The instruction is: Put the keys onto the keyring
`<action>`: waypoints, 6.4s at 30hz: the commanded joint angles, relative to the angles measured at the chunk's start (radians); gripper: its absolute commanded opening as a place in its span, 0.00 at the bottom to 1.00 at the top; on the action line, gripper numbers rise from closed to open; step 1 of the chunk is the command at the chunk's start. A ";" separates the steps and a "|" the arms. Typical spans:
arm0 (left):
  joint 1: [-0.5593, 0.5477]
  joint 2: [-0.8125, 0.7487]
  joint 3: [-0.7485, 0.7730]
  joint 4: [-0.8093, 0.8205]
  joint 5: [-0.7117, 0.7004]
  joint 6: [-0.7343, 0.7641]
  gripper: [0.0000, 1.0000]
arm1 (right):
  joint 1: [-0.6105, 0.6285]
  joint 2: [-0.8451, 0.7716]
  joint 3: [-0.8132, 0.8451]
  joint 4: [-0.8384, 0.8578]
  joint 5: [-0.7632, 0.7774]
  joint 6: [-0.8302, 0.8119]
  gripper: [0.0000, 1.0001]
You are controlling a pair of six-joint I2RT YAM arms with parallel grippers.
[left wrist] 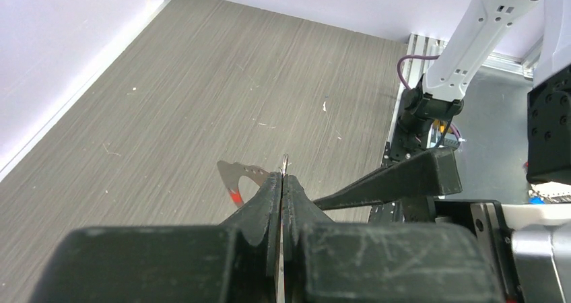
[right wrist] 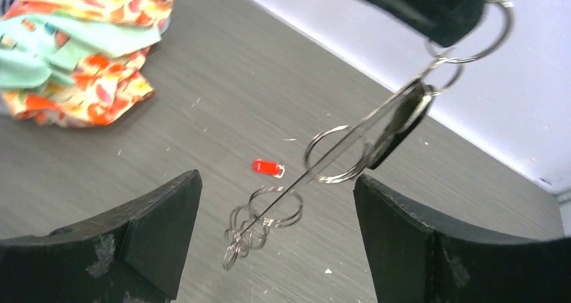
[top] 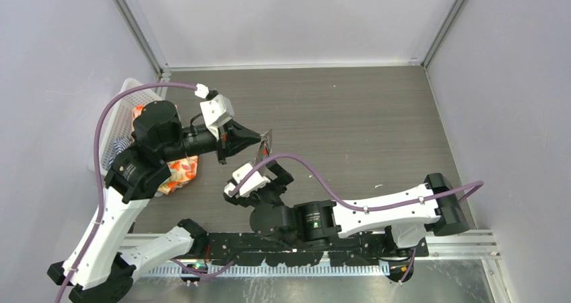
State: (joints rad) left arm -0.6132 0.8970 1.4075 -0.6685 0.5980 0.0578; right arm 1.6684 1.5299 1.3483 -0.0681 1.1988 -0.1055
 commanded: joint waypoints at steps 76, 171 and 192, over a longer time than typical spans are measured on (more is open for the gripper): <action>-0.002 -0.353 -0.707 0.613 0.278 1.610 0.02 | -0.754 -0.404 -0.244 0.088 -1.161 1.563 0.02; -0.003 -0.325 -0.322 0.284 0.236 0.814 0.25 | -0.431 -0.228 0.291 -0.513 -1.395 0.268 0.01; -0.003 -0.358 -0.335 0.275 0.217 0.786 0.00 | -0.425 -0.293 0.227 -0.462 -1.385 0.262 0.01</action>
State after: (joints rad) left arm -0.6144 0.5369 1.0698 -0.4274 0.8291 0.8680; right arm 1.2350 1.2842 1.5715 -0.6132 -0.1844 0.1577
